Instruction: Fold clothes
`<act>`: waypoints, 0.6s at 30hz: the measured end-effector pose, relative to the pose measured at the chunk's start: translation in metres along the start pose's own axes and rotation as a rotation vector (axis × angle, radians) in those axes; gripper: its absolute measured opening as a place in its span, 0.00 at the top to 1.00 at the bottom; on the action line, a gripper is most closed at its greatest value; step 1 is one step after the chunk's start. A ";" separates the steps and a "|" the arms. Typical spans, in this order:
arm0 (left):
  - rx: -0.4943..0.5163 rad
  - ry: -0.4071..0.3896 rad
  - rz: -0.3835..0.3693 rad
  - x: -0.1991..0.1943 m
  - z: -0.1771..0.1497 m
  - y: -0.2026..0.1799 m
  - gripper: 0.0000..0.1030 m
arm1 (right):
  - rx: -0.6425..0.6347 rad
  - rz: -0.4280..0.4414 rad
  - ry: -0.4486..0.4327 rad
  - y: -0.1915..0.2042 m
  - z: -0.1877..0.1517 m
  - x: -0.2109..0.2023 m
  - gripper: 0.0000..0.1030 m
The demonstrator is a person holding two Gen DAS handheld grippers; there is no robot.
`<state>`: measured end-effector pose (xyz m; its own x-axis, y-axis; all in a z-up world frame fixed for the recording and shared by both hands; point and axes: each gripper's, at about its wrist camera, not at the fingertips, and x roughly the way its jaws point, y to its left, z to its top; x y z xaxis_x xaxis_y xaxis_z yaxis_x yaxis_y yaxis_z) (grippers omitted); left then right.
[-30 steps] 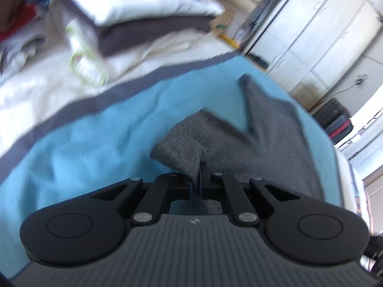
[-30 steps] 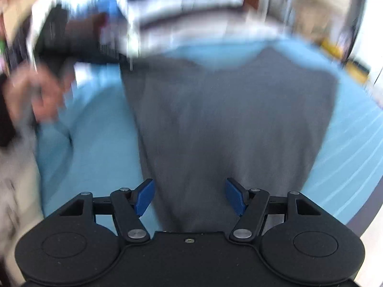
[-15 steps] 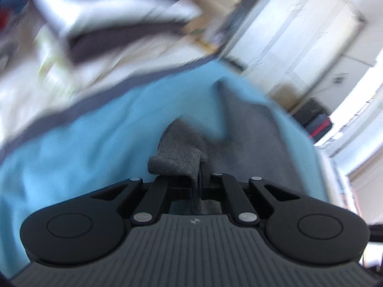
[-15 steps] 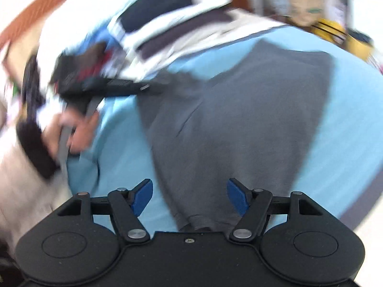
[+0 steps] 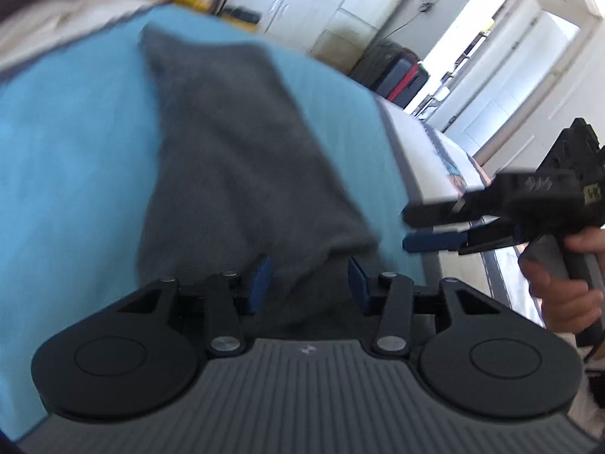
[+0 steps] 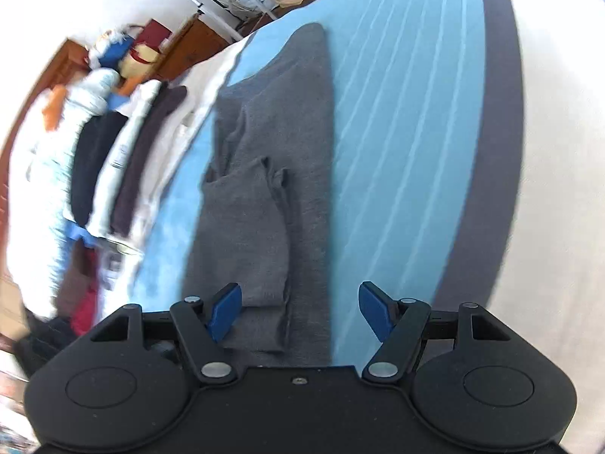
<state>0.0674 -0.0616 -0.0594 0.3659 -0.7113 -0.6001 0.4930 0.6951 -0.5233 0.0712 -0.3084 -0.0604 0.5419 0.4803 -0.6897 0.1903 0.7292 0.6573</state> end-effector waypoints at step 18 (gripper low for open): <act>-0.104 -0.072 0.172 -0.024 -0.004 0.032 0.78 | -0.046 0.087 0.034 0.021 -0.008 0.007 0.91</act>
<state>0.0710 -0.0218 -0.0643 0.4953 -0.5842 -0.6430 0.3352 0.8114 -0.4789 0.0726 -0.2859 -0.0544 0.5265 0.5588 -0.6407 0.1054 0.7049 0.7014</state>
